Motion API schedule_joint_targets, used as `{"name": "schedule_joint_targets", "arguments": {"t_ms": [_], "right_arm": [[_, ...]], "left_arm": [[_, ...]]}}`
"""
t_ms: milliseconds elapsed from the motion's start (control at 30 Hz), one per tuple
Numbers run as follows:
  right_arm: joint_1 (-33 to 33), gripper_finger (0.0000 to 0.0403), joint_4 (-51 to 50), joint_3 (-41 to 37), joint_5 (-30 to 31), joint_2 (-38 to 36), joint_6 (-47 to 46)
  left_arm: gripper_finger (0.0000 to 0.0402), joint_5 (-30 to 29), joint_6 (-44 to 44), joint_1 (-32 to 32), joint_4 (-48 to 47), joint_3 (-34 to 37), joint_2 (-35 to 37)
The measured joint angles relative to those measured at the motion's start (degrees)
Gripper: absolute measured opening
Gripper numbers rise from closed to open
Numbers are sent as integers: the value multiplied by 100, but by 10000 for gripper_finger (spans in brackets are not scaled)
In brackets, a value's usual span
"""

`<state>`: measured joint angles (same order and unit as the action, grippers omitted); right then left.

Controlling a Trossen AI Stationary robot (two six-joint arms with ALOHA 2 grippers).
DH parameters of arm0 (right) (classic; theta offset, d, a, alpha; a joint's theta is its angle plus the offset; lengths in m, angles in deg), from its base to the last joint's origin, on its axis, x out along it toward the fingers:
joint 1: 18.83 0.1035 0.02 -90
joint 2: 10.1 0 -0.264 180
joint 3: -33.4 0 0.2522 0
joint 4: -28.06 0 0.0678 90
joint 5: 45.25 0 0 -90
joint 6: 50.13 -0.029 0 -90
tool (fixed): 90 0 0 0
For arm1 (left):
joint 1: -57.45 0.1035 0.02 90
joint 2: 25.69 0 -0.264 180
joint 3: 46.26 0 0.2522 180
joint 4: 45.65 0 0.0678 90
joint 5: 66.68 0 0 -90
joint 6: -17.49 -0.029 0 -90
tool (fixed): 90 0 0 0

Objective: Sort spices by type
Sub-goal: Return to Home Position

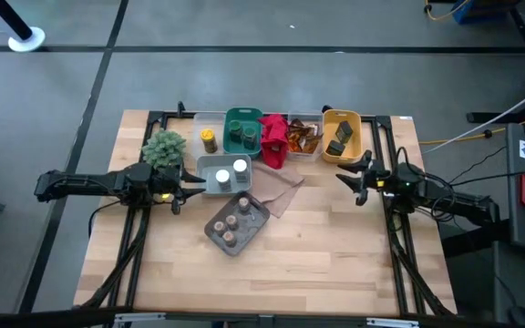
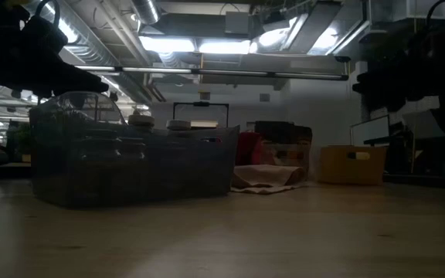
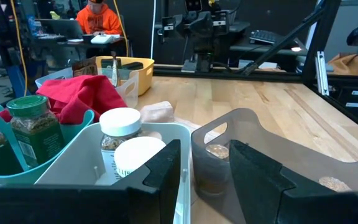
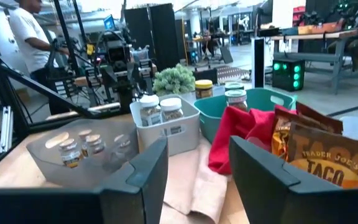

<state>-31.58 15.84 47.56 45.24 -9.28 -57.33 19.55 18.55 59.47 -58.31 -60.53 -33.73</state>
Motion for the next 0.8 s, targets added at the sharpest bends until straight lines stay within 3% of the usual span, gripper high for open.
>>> {"name": "schedule_joint_targets", "arguments": {"t_ms": [800], "right_arm": [[0, 170, 0, 0, -2, -70, 1]], "left_arm": [[127, 0, -1, 0, 0, 0, 2]]}}
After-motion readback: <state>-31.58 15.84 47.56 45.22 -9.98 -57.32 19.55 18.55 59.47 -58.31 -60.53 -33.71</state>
